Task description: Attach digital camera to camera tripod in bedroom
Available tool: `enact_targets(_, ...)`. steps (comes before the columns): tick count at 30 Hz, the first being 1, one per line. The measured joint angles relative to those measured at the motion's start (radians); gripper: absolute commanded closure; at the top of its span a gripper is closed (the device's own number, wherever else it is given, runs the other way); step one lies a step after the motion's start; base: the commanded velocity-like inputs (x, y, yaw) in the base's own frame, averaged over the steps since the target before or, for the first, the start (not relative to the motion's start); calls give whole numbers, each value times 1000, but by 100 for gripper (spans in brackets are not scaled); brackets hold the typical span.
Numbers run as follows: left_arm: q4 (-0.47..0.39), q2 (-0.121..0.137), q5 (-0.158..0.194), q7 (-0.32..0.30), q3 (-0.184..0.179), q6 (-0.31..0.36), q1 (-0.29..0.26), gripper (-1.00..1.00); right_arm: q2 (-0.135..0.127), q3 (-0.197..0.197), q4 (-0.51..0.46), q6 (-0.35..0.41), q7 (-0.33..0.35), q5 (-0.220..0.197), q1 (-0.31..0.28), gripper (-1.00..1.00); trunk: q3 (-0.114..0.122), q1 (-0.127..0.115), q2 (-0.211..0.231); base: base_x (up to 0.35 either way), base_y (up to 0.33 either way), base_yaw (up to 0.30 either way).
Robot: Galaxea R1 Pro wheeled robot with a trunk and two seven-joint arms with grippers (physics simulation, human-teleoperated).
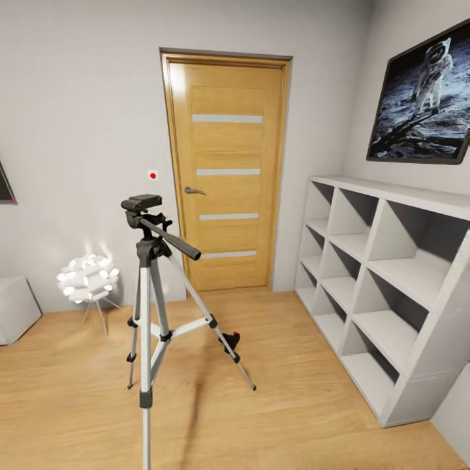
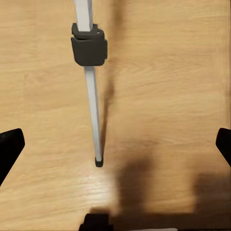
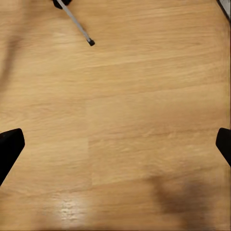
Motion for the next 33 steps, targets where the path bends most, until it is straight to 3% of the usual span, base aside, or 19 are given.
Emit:
enact_targets(12,10,-1,0,0,-3,0,0,-100,0,0,0,0,0,-1,0,-100,0,0,0,168,-190,-273)
enact_targets(26,11,-2,0,0,-3,0,0,-100,0,1,0,0,0,-1,0,-100,0,1,0,-152,-261,-295)
enact_targets(33,10,0,0,0,-2,-1,0,-100,0,3,6,0,0,0,0,-100,0,0,0,-48,-106,-103)
